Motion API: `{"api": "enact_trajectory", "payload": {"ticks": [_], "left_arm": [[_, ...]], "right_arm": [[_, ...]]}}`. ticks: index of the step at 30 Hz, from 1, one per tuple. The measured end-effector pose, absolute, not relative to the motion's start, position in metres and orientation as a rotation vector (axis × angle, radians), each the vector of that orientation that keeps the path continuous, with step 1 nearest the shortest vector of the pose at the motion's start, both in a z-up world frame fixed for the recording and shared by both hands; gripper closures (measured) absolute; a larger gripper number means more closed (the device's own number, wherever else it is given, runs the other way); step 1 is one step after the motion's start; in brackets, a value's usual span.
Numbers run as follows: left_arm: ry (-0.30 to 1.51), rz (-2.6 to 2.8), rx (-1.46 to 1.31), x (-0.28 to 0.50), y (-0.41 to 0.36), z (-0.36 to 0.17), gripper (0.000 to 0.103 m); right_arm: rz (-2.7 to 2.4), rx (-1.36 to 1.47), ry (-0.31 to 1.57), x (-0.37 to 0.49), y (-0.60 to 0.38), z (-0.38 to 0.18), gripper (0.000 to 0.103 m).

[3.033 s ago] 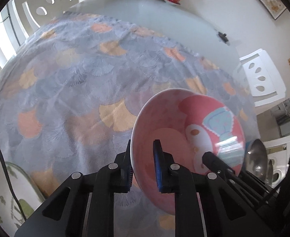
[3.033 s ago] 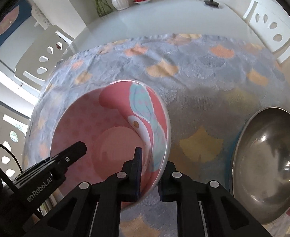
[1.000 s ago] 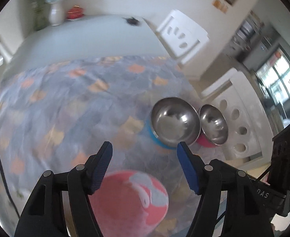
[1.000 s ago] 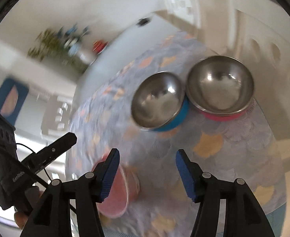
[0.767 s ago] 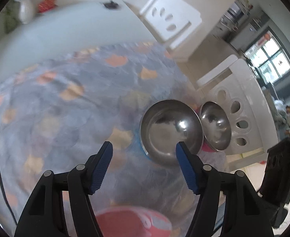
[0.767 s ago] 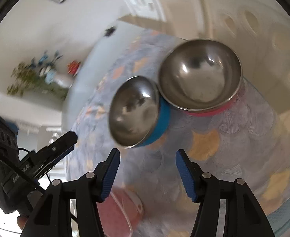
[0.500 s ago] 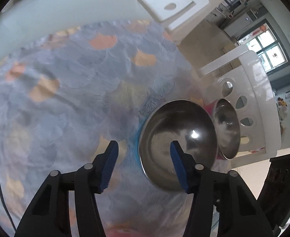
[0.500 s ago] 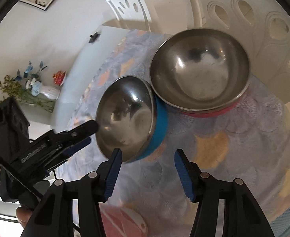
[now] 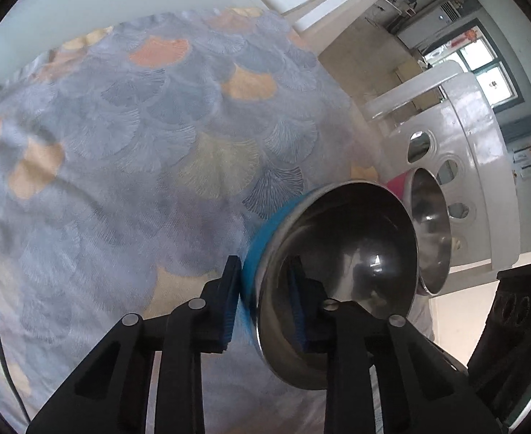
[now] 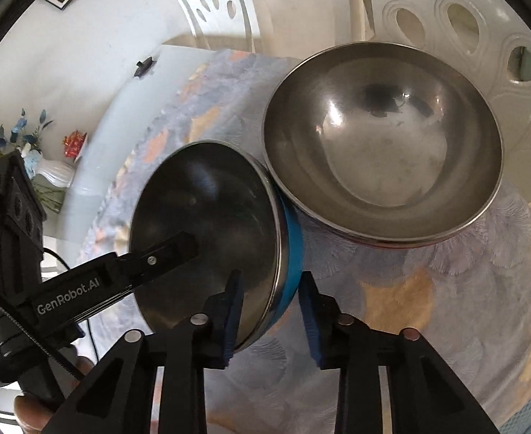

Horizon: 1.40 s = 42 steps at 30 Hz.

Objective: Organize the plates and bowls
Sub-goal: 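Move both grippers to the blue-based steel bowl and close on its rim, then lift the blue-based steel bowl and lower it into the pink bowl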

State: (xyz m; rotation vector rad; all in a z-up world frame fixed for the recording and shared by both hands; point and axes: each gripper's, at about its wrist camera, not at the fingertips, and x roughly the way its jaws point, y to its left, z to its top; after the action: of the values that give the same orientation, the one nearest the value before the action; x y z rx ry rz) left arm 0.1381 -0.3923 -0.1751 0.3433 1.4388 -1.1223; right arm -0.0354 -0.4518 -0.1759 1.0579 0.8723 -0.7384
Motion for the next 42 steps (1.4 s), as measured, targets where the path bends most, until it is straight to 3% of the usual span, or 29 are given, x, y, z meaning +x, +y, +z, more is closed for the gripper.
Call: {"api": "enact_trajectory", "payload": {"ticks": [8,14,21,33,42], "left_arm": [[1.337,-1.05,0.275,0.129,-0.343,-0.126,0.081],[1.313,-0.978,0.077,0.124,-0.275,-0.08,0.081],[1.279,-0.839,-0.08,0.088,-0.205,-0.066,0.081],[1.32,-0.637,-0.061,0.013,-0.149,-0.112,0.081],[1.315,-0.594,-0.032,0.011,-0.149,-0.128,0.081]], "right_arm": [[-0.672,1.023,0.839,-0.036,-0.428,-0.137,0.079],[-0.54,0.945,0.799,-0.037,-0.404,-0.087,0.079],[-0.338,0.788,0.865,-0.034,-0.364,-0.052,0.079],[-0.221,0.646,1.095,-0.066,-0.309,-0.099,0.079],[-0.254,0.599,1.117,-0.067,-0.304,-0.118,0.079]]}}
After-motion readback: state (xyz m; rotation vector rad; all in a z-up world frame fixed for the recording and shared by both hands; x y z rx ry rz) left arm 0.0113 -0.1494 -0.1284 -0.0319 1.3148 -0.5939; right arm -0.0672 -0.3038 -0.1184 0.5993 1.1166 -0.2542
